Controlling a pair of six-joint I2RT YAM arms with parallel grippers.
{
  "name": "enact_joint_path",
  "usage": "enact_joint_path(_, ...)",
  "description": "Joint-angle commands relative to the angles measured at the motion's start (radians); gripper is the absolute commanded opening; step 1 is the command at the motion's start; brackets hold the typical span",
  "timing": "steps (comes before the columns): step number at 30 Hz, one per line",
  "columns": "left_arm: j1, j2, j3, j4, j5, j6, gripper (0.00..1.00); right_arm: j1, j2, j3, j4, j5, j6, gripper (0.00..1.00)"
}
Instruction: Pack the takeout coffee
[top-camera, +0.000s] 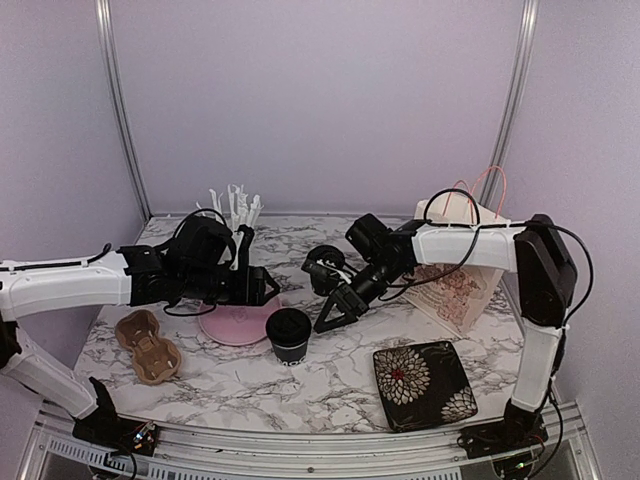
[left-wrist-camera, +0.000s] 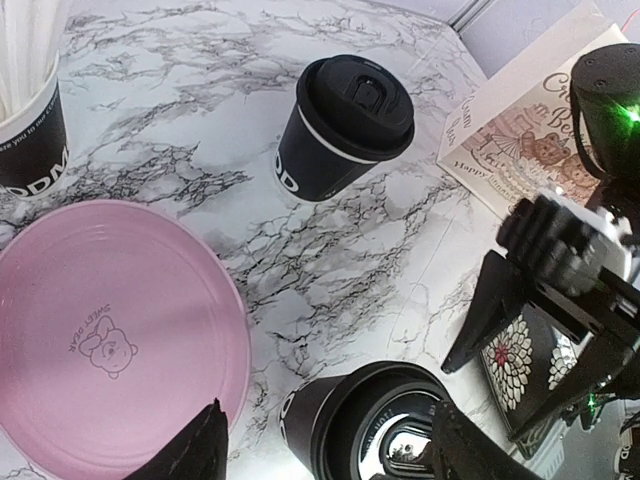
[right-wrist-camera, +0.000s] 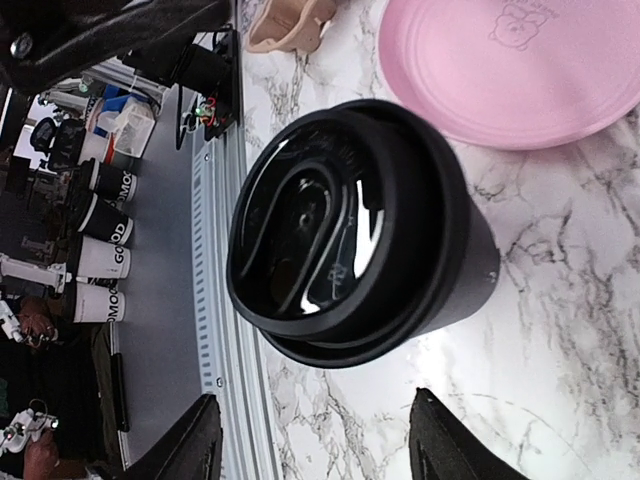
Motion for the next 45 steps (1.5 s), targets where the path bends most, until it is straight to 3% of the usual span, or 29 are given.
enact_joint_path(1,0.026,0.052,0.014,0.013,0.127,0.062,0.70,0.044,0.007,-0.010,0.038,-0.052,0.048,0.61)
enact_joint_path(7,0.034,0.093,-0.013,0.097,0.210,0.065,0.72,0.054,0.051,-0.002,0.055,-0.085,0.093,0.61)
enact_joint_path(18,0.035,0.103,-0.077,0.147,0.244,0.038,0.60,0.053,0.114,0.057,0.048,-0.085,0.120,0.59)
enact_joint_path(28,0.032,-0.004,-0.167,0.150,0.247,-0.034,0.55,-0.040,0.124,0.104,0.040,0.024,0.134,0.57)
enact_joint_path(31,0.032,-0.025,-0.181,0.141,0.237,-0.041,0.57,-0.056,0.124,0.110,0.041,0.013,0.134,0.57)
enact_joint_path(38,0.035,-0.043,-0.135,0.080,0.089,0.022,0.77,-0.032,0.084,0.058,0.047,-0.048,0.105,0.60)
enact_joint_path(45,0.059,0.040,-0.066,0.138,0.125,0.084,0.74,0.042,0.057,0.019,0.076,-0.080,0.125,0.64)
